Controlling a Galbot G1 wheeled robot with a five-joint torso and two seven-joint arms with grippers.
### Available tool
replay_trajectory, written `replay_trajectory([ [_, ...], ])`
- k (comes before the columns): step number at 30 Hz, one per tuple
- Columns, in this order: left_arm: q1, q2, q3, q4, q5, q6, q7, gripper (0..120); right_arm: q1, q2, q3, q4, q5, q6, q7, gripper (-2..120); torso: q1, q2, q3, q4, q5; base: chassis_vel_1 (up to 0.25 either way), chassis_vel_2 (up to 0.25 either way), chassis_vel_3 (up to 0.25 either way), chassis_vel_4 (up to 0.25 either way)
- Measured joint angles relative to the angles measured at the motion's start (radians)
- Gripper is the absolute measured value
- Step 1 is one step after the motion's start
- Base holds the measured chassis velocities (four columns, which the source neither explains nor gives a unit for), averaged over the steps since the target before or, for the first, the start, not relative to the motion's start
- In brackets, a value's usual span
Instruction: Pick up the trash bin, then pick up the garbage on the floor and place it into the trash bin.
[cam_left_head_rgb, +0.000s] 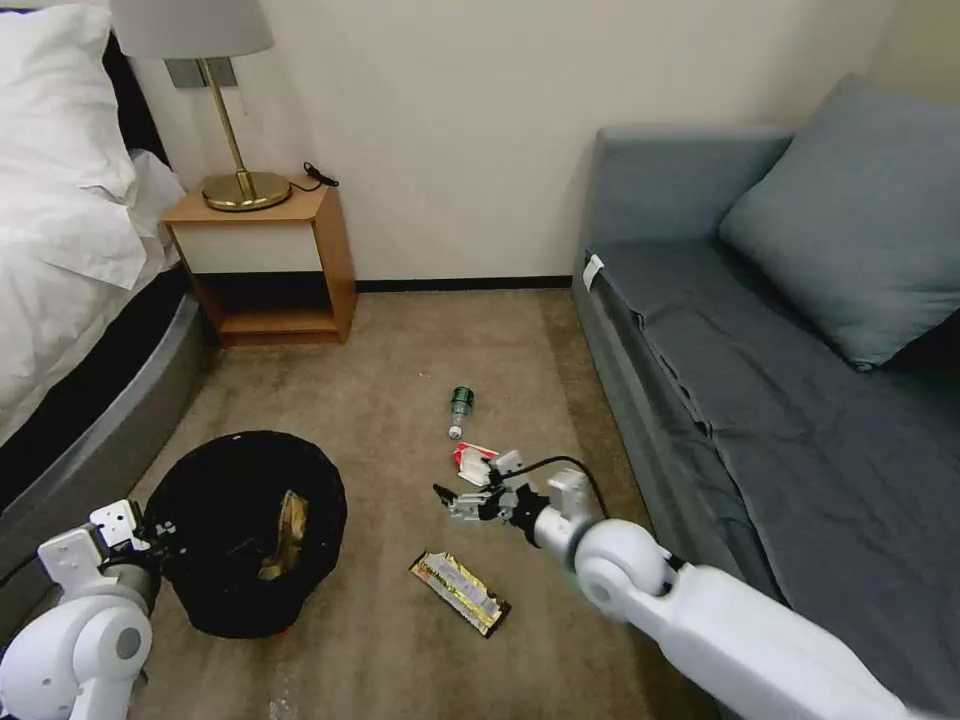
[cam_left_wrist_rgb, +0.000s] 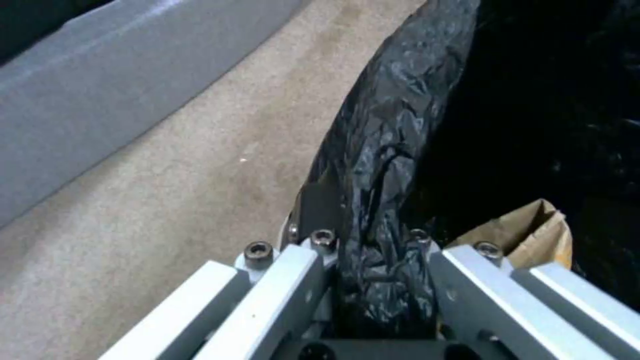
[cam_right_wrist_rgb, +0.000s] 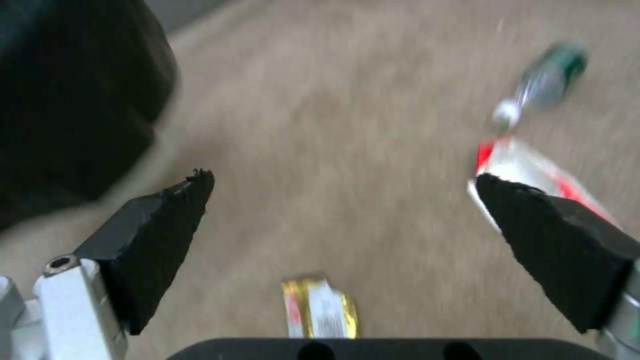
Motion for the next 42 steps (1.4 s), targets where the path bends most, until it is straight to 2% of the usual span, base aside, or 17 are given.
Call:
replay_trajectory([
  [9,0.027,0.007,-0.015,-0.019,0.007,-0.003,0.000,3,0.031,0.002,-0.137,-0.165,-0.030,0.023,-0.066,100,0.000,0.000,0.000,-0.0002,-0.0002,0.000,0.000,0.000,0.000],
  [16,0.041,0.014,-0.022,-0.031,0.008,-0.005,-0.001,3,0.037,0.040,-0.221,-0.308,-0.105,0.095,-0.106,100,0.000,0.000,0.000,-0.0002,-0.0002,0.000,0.000,0.000,0.000],
  [29,0.038,0.014,-0.021,-0.026,0.009,-0.006,-0.001,3,0.040,0.094,-0.350,-0.416,-0.184,0.159,-0.089,100,0.000,0.000,0.000,-0.0001,-0.0002,0.000,0.000,0.000,0.000],
  [42,0.043,0.011,-0.027,-0.031,0.005,-0.009,-0.002,3,0.047,0.178,-0.388,-0.535,-0.226,0.209,-0.087,100,0.000,0.000,0.000,-0.0001,-0.0001,0.000,0.000,0.000,0.000],
])
